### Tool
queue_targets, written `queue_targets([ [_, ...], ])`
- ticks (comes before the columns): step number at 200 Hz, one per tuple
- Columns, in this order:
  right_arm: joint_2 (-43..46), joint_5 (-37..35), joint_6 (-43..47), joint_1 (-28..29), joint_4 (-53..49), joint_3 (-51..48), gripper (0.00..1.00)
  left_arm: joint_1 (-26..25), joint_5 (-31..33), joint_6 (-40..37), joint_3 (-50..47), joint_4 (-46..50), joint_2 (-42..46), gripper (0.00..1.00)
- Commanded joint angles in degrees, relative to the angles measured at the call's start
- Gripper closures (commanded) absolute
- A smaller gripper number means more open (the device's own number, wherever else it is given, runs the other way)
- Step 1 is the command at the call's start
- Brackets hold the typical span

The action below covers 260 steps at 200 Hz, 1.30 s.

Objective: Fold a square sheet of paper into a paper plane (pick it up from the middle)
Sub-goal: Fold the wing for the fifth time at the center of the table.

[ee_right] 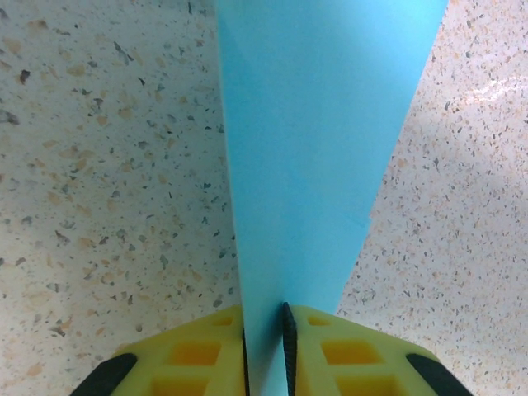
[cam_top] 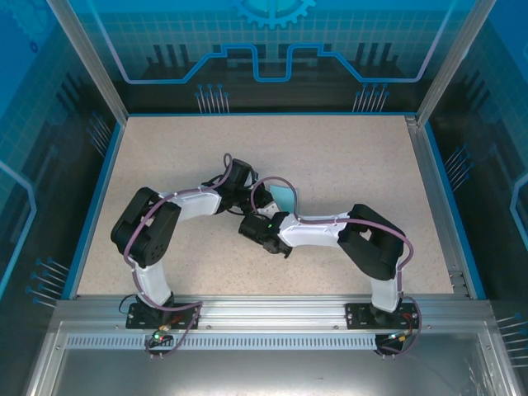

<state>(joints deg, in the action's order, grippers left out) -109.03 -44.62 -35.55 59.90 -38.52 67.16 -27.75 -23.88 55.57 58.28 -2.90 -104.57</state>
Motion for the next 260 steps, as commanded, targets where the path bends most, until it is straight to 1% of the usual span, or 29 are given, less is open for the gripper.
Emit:
queue_targets([
  [1,-0.12,-1.73,-0.76,-0.31,-0.37,0.2,0.78,0.37,-0.92,0.1,-0.93,0.59,1.61,0.96],
  [28,-0.66,-2.02,-0.67,-0.34,-0.68,0.52,0.75,0.37,-1.18,0.24,-0.99,0.36,1.64,0.96],
  [116,-0.19,-1.87,-0.08,-0.57,-0.17,0.26,0.73,0.47,-0.85,0.02,-1.24,1.07,1.76,0.96],
  [194,-1.16,-1.95,0.75,-0.84,-0.02,0.96,0.77,0.41,-1.15,-0.02,-0.89,0.96,1.55,0.96],
  [229,-1.42,-2.23,0.7,-0.92,-0.25,1.27,0.77,0.38,-1.15,-0.1,-1.03,1.05,1.78,0.96],
  [260,-0.92,-1.98,1.08,-0.92,0.52,0.96,0.83,0.37,-1.08,0.0,-1.33,1.0,2.15,0.96],
])
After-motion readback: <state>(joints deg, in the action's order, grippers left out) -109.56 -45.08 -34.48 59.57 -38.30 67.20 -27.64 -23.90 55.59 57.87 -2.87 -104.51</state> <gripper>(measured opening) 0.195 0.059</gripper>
